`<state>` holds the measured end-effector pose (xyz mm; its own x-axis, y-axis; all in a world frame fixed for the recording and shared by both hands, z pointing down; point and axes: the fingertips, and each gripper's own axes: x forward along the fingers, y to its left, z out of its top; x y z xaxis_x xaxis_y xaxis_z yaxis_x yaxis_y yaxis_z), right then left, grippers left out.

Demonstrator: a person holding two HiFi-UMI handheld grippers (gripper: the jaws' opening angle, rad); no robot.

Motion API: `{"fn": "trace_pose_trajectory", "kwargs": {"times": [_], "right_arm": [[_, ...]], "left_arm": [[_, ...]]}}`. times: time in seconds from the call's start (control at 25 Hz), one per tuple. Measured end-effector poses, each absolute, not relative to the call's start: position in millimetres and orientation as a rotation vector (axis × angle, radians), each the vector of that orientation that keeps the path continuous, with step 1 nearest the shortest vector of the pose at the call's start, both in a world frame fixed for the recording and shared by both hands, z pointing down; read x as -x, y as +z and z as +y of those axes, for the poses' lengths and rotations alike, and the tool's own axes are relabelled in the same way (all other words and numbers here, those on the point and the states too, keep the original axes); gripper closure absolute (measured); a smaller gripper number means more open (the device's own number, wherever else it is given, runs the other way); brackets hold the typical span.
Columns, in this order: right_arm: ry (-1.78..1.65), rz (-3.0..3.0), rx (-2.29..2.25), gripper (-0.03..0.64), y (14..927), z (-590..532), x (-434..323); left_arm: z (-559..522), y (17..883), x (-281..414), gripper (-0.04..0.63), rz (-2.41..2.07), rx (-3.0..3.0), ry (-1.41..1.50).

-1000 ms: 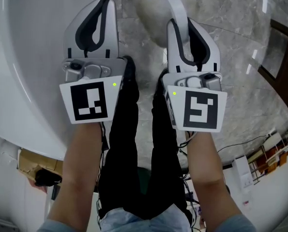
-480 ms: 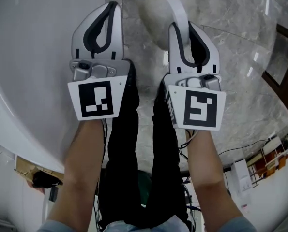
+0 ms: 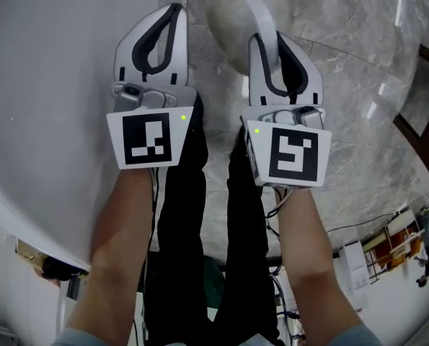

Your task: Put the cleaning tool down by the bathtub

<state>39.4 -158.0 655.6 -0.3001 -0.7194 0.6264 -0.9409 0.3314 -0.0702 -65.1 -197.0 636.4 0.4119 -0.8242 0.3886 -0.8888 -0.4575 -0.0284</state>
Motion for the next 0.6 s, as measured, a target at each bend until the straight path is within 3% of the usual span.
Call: {"fn": "trace_pose_trajectory", "kwargs": {"times": [0.6], "right_arm": [[0.646,-2.068,-1.454,0.516,719.4,-155.3,-32.1]], "left_arm": [[-228.6,673.8,76.6,0.580,-1.597,-2.456,0.450]]}}
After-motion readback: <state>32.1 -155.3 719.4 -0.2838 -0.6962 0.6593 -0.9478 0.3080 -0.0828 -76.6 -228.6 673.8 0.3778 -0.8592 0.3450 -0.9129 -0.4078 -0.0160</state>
